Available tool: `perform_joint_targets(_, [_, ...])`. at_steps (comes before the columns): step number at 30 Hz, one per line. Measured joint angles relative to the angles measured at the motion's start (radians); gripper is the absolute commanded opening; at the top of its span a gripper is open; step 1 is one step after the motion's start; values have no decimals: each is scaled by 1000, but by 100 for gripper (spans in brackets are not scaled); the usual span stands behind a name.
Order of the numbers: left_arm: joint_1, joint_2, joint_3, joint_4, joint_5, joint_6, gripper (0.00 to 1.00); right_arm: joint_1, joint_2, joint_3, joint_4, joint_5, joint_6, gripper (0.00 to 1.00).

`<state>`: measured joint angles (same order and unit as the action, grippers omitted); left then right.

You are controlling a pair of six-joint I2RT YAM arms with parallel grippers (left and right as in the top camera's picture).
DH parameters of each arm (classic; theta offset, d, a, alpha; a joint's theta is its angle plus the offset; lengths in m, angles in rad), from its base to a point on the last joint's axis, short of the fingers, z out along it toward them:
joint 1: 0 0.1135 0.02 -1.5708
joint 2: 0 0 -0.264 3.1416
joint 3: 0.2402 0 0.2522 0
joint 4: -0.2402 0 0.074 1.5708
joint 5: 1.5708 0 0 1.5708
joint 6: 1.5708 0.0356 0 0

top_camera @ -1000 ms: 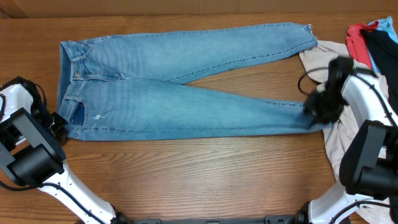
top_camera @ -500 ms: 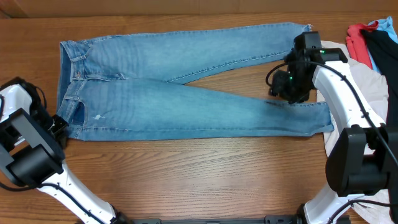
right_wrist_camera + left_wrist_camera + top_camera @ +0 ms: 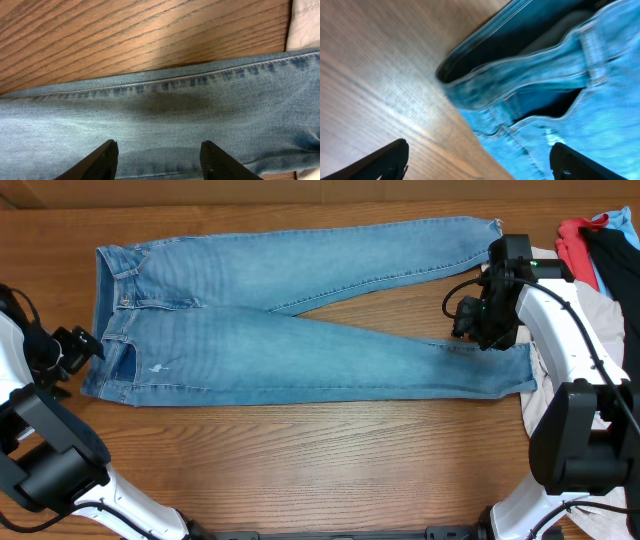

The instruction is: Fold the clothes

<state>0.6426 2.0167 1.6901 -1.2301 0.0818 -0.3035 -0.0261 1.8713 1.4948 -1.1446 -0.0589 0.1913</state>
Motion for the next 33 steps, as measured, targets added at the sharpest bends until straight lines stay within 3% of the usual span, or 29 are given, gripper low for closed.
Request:
perform_joint_targets(6, [-1, 2, -51, 98, 23, -1, 84, 0, 0, 0, -15, 0, 0, 57])
perform_joint_targets(14, [-1, 16, -252, 241, 17, -9, 76, 0, 0, 0, -28, 5, 0, 57])
perform_joint_targets(16, [-1, 16, -277, 253, 0, -9, 64, 0, 0, 0, -31, 7, 0, 57])
perform_joint_targets(18, [-1, 16, -298, 264, -11, -16, 40, 0, 0, 0, -33, 7, 0, 57])
perform_joint_targets(22, [-2, 16, -312, 266, -13, -14, 6, 0, 0, 0, -35, 8, 0, 57])
perform_joint_targets(33, [29, 16, -314, 116, -146, -123, 5, 0, 0, 0, -64, 3, 2, 61])
